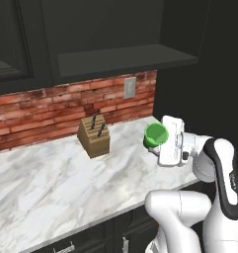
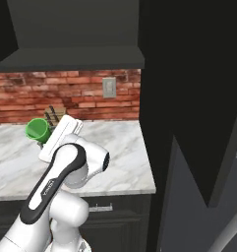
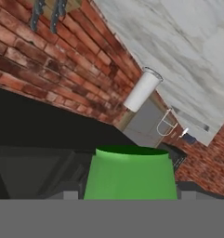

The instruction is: Move the cup from next to the sink to the open cabinet. Then, move the bowl with the steak to the fridge to clear the area for faucet cleaning.

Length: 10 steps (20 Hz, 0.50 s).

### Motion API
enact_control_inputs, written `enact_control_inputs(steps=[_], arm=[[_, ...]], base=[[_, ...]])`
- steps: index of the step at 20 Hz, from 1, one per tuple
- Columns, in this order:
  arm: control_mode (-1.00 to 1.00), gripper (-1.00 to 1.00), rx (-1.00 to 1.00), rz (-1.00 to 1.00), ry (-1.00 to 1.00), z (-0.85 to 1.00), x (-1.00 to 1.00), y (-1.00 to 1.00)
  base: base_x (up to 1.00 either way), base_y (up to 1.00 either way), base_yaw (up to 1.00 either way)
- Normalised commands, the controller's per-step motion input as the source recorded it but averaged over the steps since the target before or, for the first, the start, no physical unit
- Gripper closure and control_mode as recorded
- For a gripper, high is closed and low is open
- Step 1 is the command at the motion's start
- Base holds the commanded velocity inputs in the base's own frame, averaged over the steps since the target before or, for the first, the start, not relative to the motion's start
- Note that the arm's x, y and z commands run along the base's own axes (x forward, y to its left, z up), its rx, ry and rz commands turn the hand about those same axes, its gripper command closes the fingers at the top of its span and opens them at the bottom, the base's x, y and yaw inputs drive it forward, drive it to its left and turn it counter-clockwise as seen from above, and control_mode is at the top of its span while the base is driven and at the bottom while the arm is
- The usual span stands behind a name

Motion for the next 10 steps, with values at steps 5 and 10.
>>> enact_control_inputs(steps=[5,10], arm=[[-1.0,1.0,0.14,0.0,-0.02,0.69,-0.21,-0.06],[-1.0,1.0,0.12,-0.11,0.04,1.0,-0.19,0.07]], base=[[0.02,-0.01,0.0],[0.0,0.0,0.0]])
